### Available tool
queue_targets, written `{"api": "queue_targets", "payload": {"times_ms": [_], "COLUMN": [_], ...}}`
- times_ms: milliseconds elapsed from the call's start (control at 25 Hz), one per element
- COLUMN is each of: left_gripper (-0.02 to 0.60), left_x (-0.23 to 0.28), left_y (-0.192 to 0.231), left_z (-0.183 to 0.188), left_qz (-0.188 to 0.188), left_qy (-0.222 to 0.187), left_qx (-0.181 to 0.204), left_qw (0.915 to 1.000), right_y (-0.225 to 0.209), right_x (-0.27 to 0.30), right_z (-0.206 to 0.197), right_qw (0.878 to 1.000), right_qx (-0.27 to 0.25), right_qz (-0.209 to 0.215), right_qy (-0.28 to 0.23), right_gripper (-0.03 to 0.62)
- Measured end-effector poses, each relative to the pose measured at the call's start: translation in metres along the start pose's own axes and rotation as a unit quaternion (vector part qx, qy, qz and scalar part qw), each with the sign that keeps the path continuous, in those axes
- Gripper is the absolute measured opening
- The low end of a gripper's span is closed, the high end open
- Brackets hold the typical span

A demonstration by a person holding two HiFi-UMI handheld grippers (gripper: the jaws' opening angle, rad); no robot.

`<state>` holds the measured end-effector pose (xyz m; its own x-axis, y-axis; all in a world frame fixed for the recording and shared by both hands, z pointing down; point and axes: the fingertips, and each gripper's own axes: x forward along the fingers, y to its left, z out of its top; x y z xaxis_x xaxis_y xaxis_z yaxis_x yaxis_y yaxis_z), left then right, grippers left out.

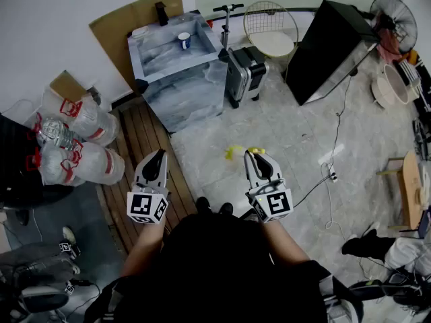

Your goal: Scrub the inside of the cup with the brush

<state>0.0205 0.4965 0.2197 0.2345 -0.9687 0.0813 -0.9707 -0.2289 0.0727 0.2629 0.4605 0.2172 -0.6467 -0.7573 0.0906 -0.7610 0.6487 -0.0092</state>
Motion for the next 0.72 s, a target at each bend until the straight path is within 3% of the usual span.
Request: {"api": "queue_targets", "payload": {"times_ms": [400,640,720], "left_gripper": [0.031,0.031,0.031], "left_x": [0.006,0.011,0.012], "left_y": [-0.005,-0.027,-0.031], "left_z": [0.0,-0.008,-0.008], "left_qz": [-0.009,-0.072,-0.076], "left_qy": [-0.001,0.003,0.0], "left_qx": [0.0,-0.033,-0.035], "left_qw": [1.0,0.9968,0.9965], "right_y": [-0.002,-0.003,-0.006], "right_x": [-0.005,-0.014,-0.018], "right_z": [0.003,0.005,0.008], "right_qw": [1.0,0.999,0.998], "right_qx": [0.005,0.026,0.035], "right_qz": [0.013,0.02,0.026], "right_qy": [-0.014,-0.035,-0.044], "right_gripper": [0.044,0.044,0.044]}}
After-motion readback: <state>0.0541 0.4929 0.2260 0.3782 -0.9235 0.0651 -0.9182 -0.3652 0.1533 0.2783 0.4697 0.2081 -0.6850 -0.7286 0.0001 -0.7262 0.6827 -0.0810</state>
